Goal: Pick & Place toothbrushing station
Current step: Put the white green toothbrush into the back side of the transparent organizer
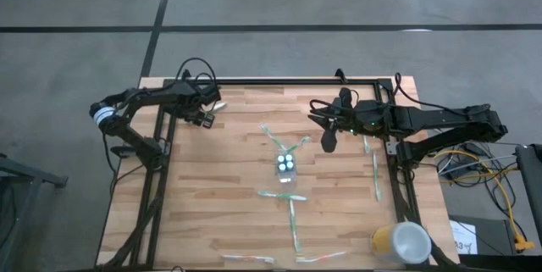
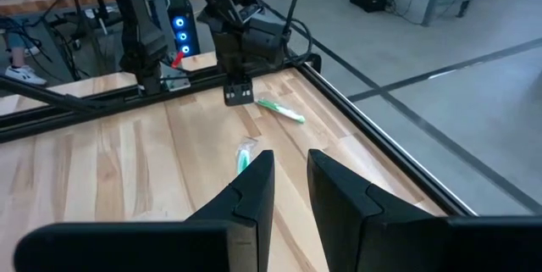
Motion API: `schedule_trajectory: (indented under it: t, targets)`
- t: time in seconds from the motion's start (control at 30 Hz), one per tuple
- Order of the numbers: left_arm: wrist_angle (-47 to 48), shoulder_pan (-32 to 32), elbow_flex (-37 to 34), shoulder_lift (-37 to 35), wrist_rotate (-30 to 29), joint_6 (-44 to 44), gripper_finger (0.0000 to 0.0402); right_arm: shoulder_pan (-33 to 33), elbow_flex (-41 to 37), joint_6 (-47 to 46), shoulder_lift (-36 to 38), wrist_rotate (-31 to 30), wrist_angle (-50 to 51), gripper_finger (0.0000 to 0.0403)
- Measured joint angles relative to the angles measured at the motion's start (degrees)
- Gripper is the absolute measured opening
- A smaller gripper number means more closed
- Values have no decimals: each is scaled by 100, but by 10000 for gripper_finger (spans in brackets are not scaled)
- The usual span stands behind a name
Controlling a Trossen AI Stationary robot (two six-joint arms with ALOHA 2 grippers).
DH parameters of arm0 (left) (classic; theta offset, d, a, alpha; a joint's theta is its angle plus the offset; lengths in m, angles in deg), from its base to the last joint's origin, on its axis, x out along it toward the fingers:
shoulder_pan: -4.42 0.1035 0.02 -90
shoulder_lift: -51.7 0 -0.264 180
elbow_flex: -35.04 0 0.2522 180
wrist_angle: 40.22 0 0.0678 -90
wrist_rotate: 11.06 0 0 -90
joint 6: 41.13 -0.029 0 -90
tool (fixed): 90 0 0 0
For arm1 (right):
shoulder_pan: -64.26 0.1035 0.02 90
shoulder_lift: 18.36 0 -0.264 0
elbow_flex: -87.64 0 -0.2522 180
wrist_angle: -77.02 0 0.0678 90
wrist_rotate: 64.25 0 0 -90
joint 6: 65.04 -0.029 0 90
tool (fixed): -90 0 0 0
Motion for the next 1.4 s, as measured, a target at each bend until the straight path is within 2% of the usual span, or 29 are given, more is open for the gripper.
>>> schedule_trajectory:
  t: [0.53, 0.93, 1.2, 1.4]
  targets:
    - [-645, 28, -436, -2, -48, -114, 171, 2, 0, 3, 0, 0, -2, 68]
    - [-667, 28, -467, -7, 214, -105, 69, 2, 0, 5, 0, -2, -2, 68]
    - [-627, 33, -431, -11, 353, -221, 29, 1, 0, 3, 0, -2, -1, 68]
    - [-322, 26, -110, -47, 531, -448, 12, 2, 0, -1, 0, -2, -2, 68]
